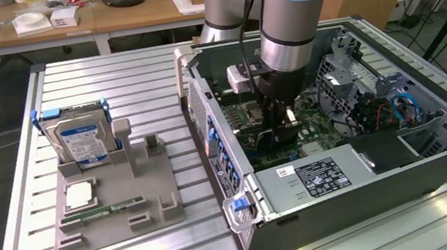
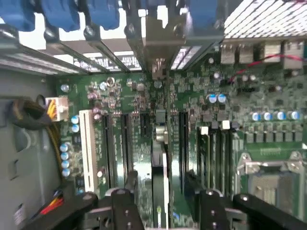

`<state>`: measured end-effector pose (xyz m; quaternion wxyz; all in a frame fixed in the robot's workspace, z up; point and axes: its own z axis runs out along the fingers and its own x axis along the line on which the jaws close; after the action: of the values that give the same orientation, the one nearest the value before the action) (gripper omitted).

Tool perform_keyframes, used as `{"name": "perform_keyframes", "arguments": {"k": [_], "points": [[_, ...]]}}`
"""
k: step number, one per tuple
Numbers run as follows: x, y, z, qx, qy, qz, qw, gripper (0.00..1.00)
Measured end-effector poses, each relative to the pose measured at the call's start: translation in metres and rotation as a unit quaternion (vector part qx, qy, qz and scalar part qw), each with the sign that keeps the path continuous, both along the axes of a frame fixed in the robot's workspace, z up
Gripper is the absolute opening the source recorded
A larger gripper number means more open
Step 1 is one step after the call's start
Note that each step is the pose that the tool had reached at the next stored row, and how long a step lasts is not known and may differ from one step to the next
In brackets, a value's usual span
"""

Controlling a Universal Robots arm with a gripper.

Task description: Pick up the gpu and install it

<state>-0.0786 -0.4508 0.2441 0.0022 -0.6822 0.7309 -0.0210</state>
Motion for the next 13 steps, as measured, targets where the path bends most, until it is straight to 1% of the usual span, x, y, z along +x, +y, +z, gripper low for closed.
{"name": "perform_keyframes", "arguments": {"k": [4, 5, 6, 7, 8, 10, 11, 13], "points": [[0.000, 0.0002, 0.0183, 0.0000, 0.0000, 0.000, 1.0000, 0.51], [0.000, 0.0010, 0.0221, 0.0001, 0.0000, 0.000, 1.0000, 0.51], [0.000, 0.0026, 0.0246, -0.0004, 0.0000, -0.001, 1.0000, 0.51], [0.000, 0.0030, 0.0250, -0.0025, 0.0000, -0.001, 1.0000, 0.51], [0.000, 0.0030, 0.0250, -0.0025, 0.0000, -0.001, 1.0000, 0.50], [0.000, 0.0030, 0.0250, -0.0025, 0.0000, -0.001, 1.0000, 0.37], [0.000, 0.0030, 0.0251, -0.0026, 0.0000, -0.001, 1.0000, 0.37], [0.000, 0.0031, 0.0250, -0.0026, 0.0000, -0.001, 1.0000, 0.25]]}}
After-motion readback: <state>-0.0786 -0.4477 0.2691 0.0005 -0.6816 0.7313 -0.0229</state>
